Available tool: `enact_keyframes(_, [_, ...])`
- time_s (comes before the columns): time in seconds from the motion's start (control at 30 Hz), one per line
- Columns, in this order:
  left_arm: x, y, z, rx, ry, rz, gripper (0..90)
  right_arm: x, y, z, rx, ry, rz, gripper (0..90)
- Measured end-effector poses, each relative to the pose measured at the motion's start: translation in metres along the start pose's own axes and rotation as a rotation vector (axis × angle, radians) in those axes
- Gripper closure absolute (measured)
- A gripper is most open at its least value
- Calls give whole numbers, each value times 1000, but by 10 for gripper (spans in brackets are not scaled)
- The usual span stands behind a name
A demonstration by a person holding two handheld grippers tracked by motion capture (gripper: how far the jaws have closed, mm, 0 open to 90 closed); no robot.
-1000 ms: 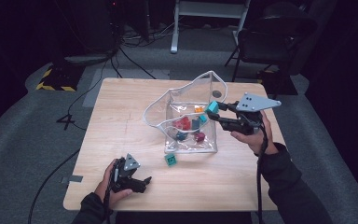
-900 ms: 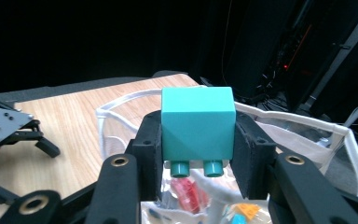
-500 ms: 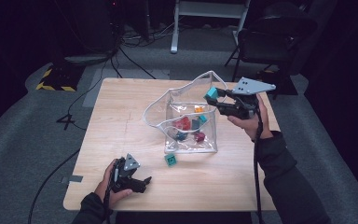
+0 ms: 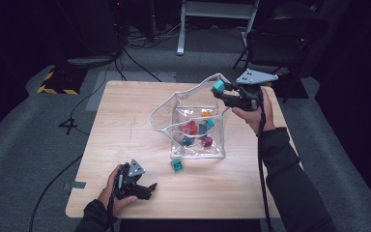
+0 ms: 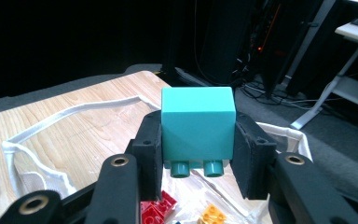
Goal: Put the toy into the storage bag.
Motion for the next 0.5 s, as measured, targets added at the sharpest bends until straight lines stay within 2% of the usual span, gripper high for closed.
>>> enact_keyframes(0.3, [0,0,0,-1,-2,1,48,14,-1,-15,-52,-43,-39,594])
enact_keyframes(0.5, [0,0,0,0,-3,0,48,18,1,-21,-61,-48,-57,594])
Point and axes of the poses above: each handheld gripper's, and its own axes: z roughly backward along the jaws, y roughly out of its top, x roughly to its right, the point moved 5 cm from there along -z, roughly forward along the jaws, and after that the axes turned 9 degrees about -x, right-handed, at the moved point
